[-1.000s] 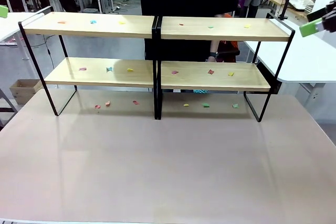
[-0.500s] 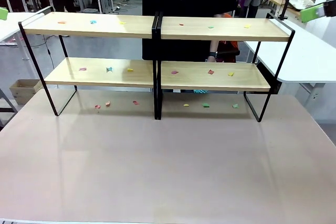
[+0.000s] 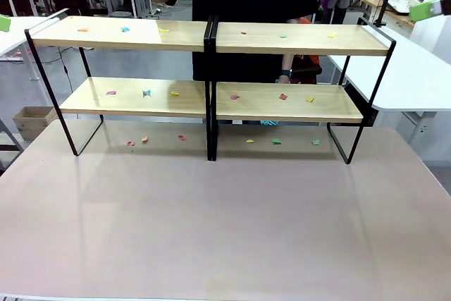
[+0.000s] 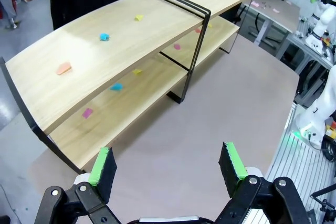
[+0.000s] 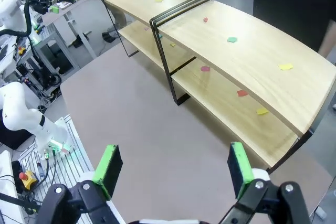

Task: Clean the shelves.
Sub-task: Pick up the Duster when the human hands it over.

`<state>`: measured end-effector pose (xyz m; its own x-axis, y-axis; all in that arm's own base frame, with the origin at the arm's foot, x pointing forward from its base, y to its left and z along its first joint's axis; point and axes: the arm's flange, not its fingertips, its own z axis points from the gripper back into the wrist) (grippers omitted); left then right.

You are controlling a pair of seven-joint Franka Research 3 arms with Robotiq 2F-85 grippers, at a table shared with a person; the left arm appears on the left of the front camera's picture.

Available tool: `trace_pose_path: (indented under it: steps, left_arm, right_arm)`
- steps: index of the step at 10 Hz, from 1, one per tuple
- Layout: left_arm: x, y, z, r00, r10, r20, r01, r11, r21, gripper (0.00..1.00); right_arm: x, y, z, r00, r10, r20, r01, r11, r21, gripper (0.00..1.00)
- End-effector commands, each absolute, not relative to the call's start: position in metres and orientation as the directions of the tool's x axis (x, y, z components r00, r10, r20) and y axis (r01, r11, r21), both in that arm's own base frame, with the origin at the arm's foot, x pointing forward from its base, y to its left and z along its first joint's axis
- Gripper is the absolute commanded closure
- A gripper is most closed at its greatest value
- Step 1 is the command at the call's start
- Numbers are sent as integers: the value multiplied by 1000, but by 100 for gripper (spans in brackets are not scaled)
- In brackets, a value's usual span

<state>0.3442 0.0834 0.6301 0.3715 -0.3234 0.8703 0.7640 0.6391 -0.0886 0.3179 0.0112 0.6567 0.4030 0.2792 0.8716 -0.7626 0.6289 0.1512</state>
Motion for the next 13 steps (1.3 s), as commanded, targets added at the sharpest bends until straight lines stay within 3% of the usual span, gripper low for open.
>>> trace_pose_path:
  steps: [1, 13]
  left_arm:
    - [343, 79, 632, 357, -320, 877, 780, 619, -92, 0]
    - [343, 79, 632, 357, -320, 877, 780, 619, -92, 0]
  right_arm:
    - [318, 14, 657, 412, 260, 873, -753, 638, 165, 0]
    - [318, 11, 657, 404, 279, 871, -762, 630, 152, 0]
